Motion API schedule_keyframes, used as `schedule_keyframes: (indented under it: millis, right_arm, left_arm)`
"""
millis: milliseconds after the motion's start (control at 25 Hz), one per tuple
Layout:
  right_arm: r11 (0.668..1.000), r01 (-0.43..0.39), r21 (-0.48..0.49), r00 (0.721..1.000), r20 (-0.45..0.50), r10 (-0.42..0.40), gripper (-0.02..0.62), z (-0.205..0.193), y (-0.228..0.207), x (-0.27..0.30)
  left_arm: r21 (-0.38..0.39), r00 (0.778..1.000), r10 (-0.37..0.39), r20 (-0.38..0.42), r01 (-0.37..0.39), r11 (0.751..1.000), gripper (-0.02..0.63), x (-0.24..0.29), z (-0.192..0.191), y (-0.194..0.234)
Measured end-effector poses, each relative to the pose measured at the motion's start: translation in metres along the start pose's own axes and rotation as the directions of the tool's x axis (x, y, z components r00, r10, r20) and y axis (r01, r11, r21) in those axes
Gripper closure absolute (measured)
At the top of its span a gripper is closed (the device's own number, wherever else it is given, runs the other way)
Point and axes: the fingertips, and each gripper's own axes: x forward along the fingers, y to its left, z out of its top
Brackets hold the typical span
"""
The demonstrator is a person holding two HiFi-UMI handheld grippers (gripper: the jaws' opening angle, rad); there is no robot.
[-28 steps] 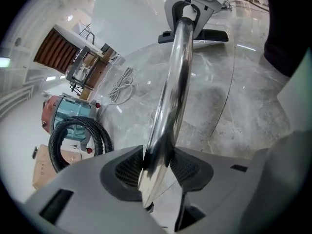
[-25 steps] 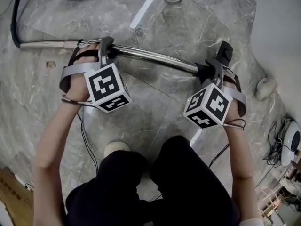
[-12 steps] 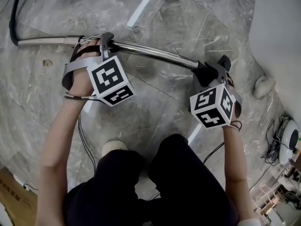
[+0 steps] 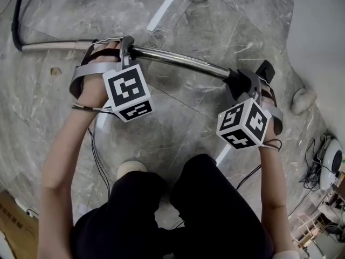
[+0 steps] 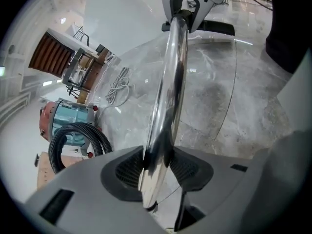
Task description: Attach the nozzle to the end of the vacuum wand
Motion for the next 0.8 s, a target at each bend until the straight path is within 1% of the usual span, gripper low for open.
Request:
schedule_keyframes:
  millis: [160, 280, 440, 640, 720, 800]
  right_arm:
    - [1.0, -0.008, -0.02, 1.0, 0.004, 0.009, 0.414, 0.0018, 0.0008, -0.002]
    - [0.998, -0.008, -0.064, 1.0, -0.001, 0.008, 0.414, 0.0011, -0.0001, -0.0039]
    - [0.993, -0.024, -0.113, 1.0, 0.001, 0.024, 0.416, 0.0006, 0.0009, -0.0044]
    - [0.988, -0.013, -0.154, 1.0, -0.015, 0.011, 0.416, 0.0005, 0.0002, -0.0033]
    - [0.981, -0.004, -0.194, 1.0, -0.017, 0.001, 0.419, 0.0043, 0.0014, -0.0028]
    - [0.969, 0.013, -0.248, 0.999, -0.027, -0.021, 0.423, 0.0086, 0.004, -0.001]
  left_arm:
    - [0.036, 1.0, -0.005, 0.007, 0.005, 0.999, 0.439, -0.0008, -0.0001, -0.0016]
    - [0.067, 1.0, -0.008, 0.014, 0.007, 0.998, 0.442, -0.0017, 0.0012, -0.0027]
    - [0.08, 0.999, -0.019, 0.028, 0.017, 0.997, 0.443, -0.0031, 0.0022, -0.0043]
    - [0.11, 0.999, -0.022, 0.038, 0.018, 0.994, 0.445, -0.0033, 0.0039, -0.0055]
    - [0.117, 0.999, -0.025, 0.042, 0.02, 0.993, 0.446, -0.0038, 0.0038, -0.0068]
    - [0.101, 0.999, -0.017, 0.038, 0.014, 0.995, 0.446, -0.0027, 0.0042, -0.0092]
